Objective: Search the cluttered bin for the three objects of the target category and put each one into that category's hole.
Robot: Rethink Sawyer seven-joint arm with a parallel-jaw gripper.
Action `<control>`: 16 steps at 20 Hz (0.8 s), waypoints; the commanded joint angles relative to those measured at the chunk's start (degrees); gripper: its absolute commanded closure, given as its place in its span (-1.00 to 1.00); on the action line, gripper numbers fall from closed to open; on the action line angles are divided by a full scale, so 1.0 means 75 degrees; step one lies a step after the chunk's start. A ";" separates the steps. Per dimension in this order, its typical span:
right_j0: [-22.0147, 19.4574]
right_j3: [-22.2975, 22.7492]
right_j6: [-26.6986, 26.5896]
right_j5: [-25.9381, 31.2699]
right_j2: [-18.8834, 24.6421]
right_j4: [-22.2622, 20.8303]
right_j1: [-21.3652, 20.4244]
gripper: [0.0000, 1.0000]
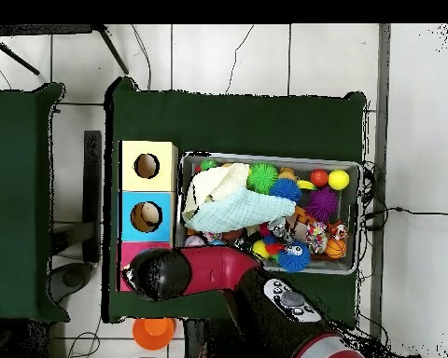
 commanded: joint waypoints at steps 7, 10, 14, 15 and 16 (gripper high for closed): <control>-0.0707 -0.0257 0.0352 -0.0529 0.0129 -0.0675 0.0901 1.00; -0.0730 -0.0284 0.0434 -0.0983 0.0271 -0.0728 0.1083 1.00; -0.0771 -0.0335 0.0485 -0.1396 0.0401 -0.0822 0.1279 1.00; -0.0784 -0.0346 0.0494 -0.1473 0.0423 -0.0858 0.1320 1.00; -0.0798 -0.0372 0.0524 -0.1527 0.0453 -0.0881 0.1344 1.00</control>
